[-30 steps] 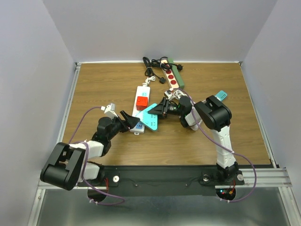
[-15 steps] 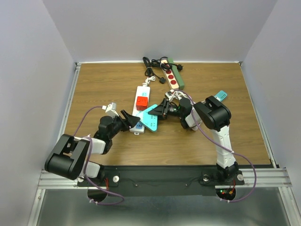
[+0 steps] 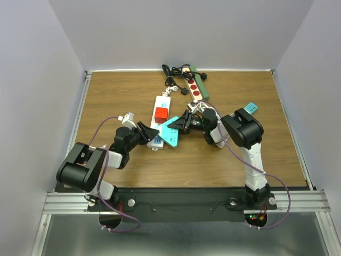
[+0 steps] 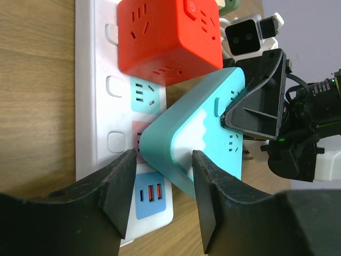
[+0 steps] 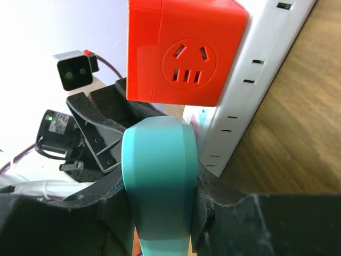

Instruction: Insert the plug

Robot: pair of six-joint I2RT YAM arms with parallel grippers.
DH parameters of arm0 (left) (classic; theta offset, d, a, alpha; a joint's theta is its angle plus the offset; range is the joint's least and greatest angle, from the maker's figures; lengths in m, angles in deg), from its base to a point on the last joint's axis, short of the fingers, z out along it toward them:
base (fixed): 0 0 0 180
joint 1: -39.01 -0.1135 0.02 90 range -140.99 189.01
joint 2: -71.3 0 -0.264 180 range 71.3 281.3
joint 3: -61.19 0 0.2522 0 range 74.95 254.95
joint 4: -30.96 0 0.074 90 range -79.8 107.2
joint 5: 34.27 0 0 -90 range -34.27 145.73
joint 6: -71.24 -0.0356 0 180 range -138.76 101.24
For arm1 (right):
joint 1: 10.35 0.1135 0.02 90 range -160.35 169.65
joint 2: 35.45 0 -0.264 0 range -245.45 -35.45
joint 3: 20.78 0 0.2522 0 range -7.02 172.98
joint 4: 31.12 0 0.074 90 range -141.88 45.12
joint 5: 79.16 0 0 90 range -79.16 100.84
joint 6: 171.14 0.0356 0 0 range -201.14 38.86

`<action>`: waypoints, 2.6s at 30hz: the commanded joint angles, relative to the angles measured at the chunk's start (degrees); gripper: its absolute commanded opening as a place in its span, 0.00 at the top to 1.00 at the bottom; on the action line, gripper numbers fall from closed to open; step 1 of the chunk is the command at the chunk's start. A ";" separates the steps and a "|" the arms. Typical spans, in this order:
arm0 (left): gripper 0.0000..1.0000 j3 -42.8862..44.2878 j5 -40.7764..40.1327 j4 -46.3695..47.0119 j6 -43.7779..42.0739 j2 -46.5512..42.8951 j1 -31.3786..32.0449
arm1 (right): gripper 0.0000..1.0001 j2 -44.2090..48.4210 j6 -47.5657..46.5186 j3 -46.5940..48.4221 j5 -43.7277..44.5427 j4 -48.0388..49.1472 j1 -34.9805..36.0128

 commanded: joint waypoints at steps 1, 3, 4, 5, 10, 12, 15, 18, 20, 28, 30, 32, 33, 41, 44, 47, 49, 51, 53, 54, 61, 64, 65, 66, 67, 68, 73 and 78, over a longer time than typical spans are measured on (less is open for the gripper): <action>0.50 1.88 -2.99 -8.84 -2.41 2.98 -0.15 | 1.00 -0.04 -9.97 0.34 6.12 -14.69 0.18; 0.55 2.24 -3.34 -10.16 -2.67 3.07 -0.15 | 1.00 0.14 -11.11 0.51 6.73 -16.89 0.18; 0.56 2.67 -3.69 -11.91 -3.20 2.90 -0.15 | 1.00 -0.04 -11.12 0.60 6.82 -17.25 0.18; 0.57 2.85 -4.04 -12.80 -3.46 2.64 -0.07 | 0.99 -0.12 -11.03 0.60 7.00 -17.34 0.09; 0.62 5.04 -7.38 -20.26 -6.19 0.70 -0.07 | 1.00 -0.83 -11.03 0.43 7.17 -17.60 0.01; 0.65 6.01 -8.96 -22.12 -7.76 0.44 -0.07 | 1.00 -1.26 -10.68 0.43 7.44 -17.69 0.00; 0.67 8.21 -10.11 -24.93 -9.26 0.96 0.20 | 1.00 -1.79 -9.89 0.69 7.61 -17.78 -0.52; 0.68 10.67 -11.25 -27.48 -10.94 2.10 0.64 | 1.00 -2.14 -9.36 1.13 8.14 -18.30 -0.87; 0.69 12.25 -11.86 -28.98 -11.64 3.24 0.81 | 1.00 -2.32 -9.62 1.66 8.75 -19.44 -1.31; 0.71 17.69 -13.62 -33.10 -13.13 6.59 1.95 | 1.00 -2.32 -12.17 4.55 12.18 -28.76 -1.93; 0.71 19.19 -14.33 -34.42 -14.01 7.90 2.39 | 0.99 -3.11 -11.73 5.78 12.36 -30.26 -2.19; 0.71 21.39 -14.85 -36.18 -14.45 9.39 2.83 | 1.00 -3.73 -11.38 6.75 12.62 -31.31 -2.45; 0.71 22.10 -14.94 -36.62 -14.80 9.92 3.01 | 1.00 -3.82 -11.38 7.02 12.80 -31.75 -2.63; 0.72 26.94 -16.61 -41.37 -15.51 15.02 5.82 | 1.00 -3.99 -14.02 7.90 14.91 -38.25 -4.04; 0.72 27.55 -17.40 -42.60 -15.60 16.25 7.14 | 1.00 -4.26 -13.93 7.20 15.26 -38.79 -3.95; 0.72 28.34 -17.93 -43.83 -15.77 17.66 8.71 | 1.00 -4.61 -14.28 6.76 15.70 -39.75 -4.21; 0.73 28.78 -17.93 -44.79 -15.86 18.01 9.69 | 1.00 -4.70 -14.54 6.32 15.87 -40.01 -4.30; 0.73 28.52 -21.53 -44.98 -15.25 16.70 11.44 | 0.99 -4.35 -15.51 5.09 16.92 -40.63 -4.30; 0.73 28.08 -23.46 -45.06 -15.16 14.78 12.76 | 1.00 -3.38 -17.43 4.74 18.50 -42.46 -4.39; 0.73 28.08 -23.55 -45.24 -15.24 14.41 12.94 | 1.00 -2.33 -17.97 4.65 19.21 -43.26 -4.39; 0.73 27.29 -24.51 -45.94 -13.76 16.08 14.70 | 1.00 1.01 -22.63 4.82 22.90 -49.76 -4.39; 0.72 26.59 -26.71 -45.86 -13.31 12.93 15.75 | 1.00 1.11 -23.95 6.49 24.31 -51.96 -4.39; 0.72 26.59 -27.68 -45.94 -13.48 11.44 15.75 | 1.00 0.76 -24.12 7.62 24.57 -53.01 -4.39; 0.72 26.59 -27.95 -46.03 -13.57 10.73 15.75 | 1.00 0.67 -24.21 8.07 24.66 -53.28 -4.39; 0.72 26.59 -28.12 -46.03 -13.75 10.11 15.75 | 1.00 0.49 -24.39 8.34 24.66 -53.46 -4.39; 0.71 26.50 -28.65 -45.86 -13.75 8.89 16.10 | 0.99 0.32 -24.21 8.86 24.75 -53.46 -4.39; 0.71 23.87 -29.09 -42.09 -12.96 5.19 17.68 | 0.99 0.05 -23.78 9.30 25.10 -53.64 -4.48; 0.71 22.63 -25.67 -38.39 -12.26 6.05 18.04 | 0.94 0.14 -23.95 9.31 25.02 -53.81 -4.57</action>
